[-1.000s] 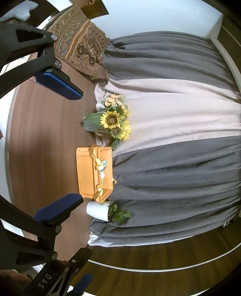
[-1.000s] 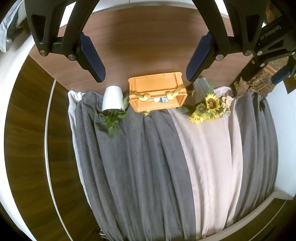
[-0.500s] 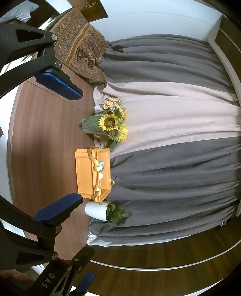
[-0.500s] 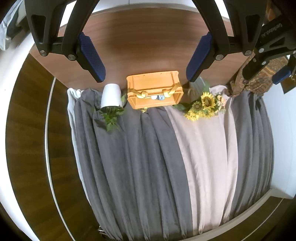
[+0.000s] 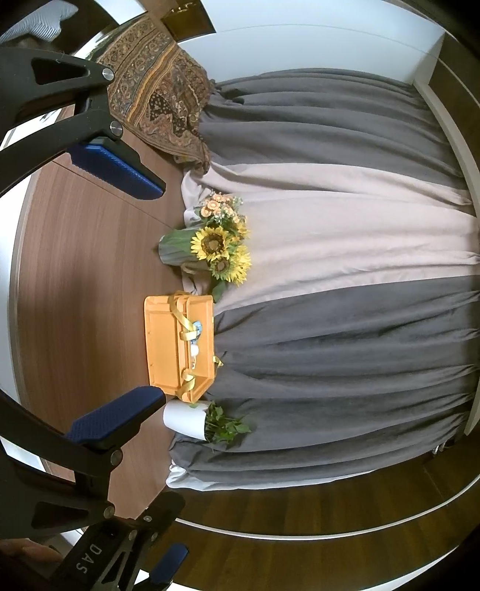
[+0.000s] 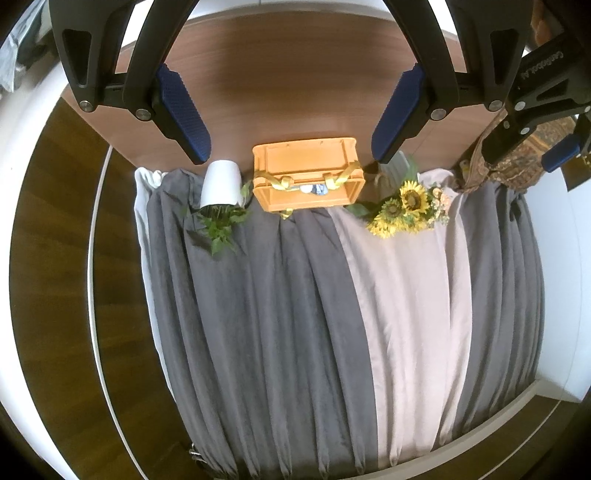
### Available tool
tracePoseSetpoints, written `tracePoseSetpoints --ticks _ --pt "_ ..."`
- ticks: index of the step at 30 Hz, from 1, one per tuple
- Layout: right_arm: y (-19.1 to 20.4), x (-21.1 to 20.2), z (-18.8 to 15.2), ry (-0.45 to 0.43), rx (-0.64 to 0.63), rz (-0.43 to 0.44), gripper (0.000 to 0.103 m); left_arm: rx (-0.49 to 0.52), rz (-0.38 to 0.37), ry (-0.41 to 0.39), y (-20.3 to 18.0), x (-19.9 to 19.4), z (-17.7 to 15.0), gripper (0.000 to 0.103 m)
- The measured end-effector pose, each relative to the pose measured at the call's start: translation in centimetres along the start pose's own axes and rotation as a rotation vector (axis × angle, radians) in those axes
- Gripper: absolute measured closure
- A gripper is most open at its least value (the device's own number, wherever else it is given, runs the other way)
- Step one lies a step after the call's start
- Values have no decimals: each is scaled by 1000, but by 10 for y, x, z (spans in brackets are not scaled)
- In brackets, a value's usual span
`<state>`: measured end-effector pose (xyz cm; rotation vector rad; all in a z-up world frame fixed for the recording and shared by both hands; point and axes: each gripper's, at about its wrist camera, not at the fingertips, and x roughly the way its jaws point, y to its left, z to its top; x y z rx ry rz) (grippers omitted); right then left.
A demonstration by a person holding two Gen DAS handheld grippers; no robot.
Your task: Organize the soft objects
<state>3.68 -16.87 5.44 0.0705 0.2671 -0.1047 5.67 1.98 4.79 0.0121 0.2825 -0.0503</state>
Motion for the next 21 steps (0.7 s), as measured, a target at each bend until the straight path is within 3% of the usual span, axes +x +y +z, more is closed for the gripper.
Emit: tracePoseSetpoints --ticks 21 --pt "-2 -7 1 -9 -4 -18 13 -5 -4 -7 -4 -4 2 0"
